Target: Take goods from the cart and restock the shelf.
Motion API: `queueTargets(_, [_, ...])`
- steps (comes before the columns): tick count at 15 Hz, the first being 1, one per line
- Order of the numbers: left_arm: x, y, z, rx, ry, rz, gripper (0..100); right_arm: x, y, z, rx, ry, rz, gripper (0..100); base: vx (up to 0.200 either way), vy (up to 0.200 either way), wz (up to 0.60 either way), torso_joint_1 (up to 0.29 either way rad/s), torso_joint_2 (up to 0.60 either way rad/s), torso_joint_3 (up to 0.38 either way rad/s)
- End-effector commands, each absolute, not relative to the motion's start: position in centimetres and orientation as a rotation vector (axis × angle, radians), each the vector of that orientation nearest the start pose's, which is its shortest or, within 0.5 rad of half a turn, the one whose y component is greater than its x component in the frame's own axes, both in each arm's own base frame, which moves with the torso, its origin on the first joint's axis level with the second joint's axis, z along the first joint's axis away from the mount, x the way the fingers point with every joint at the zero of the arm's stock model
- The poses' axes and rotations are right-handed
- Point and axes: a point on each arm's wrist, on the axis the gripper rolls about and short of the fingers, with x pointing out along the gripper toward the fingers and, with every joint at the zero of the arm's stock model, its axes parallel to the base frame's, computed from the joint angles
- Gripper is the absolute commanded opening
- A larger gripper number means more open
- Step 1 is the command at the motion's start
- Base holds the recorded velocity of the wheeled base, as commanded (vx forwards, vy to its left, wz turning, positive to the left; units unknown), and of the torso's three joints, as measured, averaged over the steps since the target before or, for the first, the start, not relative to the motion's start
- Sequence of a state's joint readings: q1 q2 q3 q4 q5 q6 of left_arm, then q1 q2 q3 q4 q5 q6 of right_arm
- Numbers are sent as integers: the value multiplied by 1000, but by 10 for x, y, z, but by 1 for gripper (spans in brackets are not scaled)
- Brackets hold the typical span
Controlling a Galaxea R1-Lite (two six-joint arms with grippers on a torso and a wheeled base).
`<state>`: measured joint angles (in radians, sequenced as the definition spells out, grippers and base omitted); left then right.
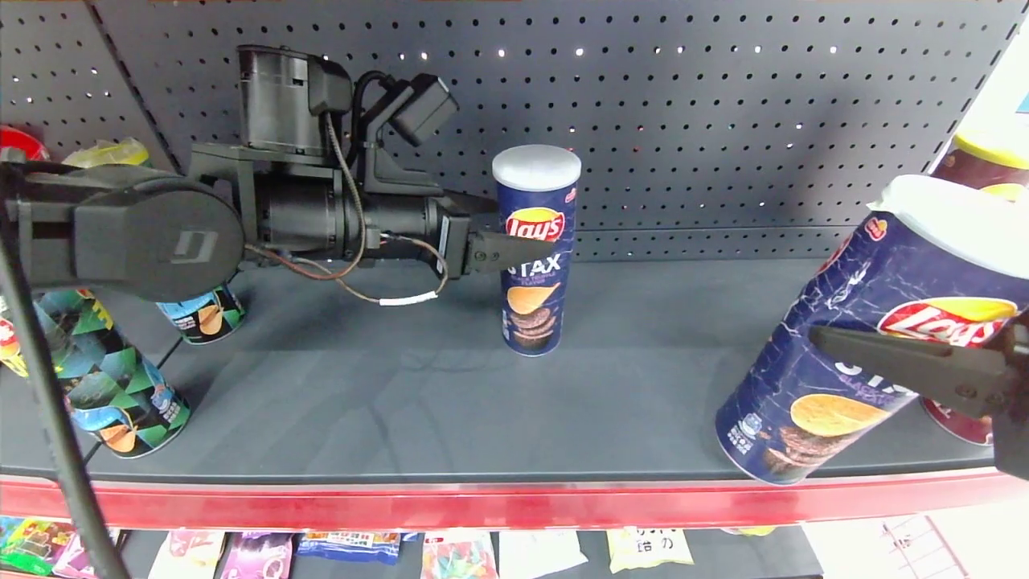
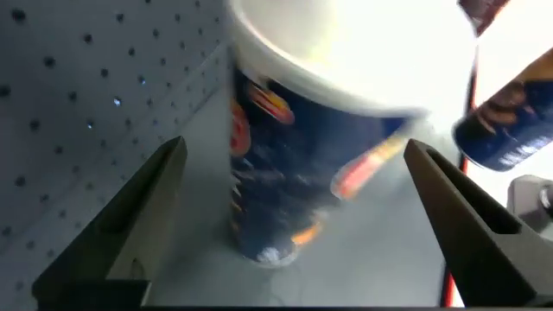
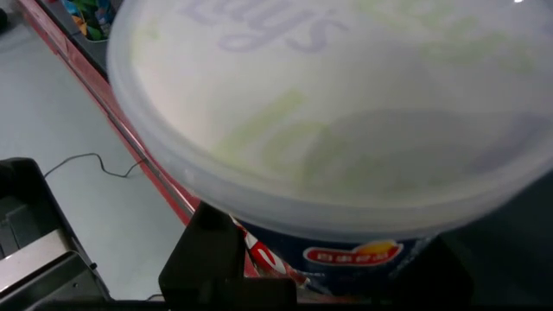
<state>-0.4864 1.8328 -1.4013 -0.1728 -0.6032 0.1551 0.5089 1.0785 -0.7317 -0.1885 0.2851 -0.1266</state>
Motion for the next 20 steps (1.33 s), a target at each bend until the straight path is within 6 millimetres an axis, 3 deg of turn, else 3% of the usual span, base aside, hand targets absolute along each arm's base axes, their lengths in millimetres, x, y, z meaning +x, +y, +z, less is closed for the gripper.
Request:
queueTargets(1, [324, -186, 260, 123, 176, -1103, 100, 127, 78, 260, -139, 112, 802, 0, 0, 0, 0, 0, 0, 0])
queueTargets(10, [332, -209, 253, 128, 179, -1144, 100, 127, 78, 259, -121, 123, 801, 0, 0, 0, 0, 0, 0, 0])
queueTargets(11, [336, -212, 251, 128, 178, -1141, 0, 127, 78, 260, -121, 121, 801, 0, 0, 0, 0, 0, 0, 0])
queueTargets(17, [331, -209, 253, 128, 181, -1135, 0, 129, 79, 259, -119, 127, 800, 0, 0, 0, 0, 0, 0, 0])
queueTargets(20, [301, -202, 263, 126, 177, -1163, 0, 129, 79, 260, -119, 124, 799, 0, 0, 0, 0, 0, 0, 0])
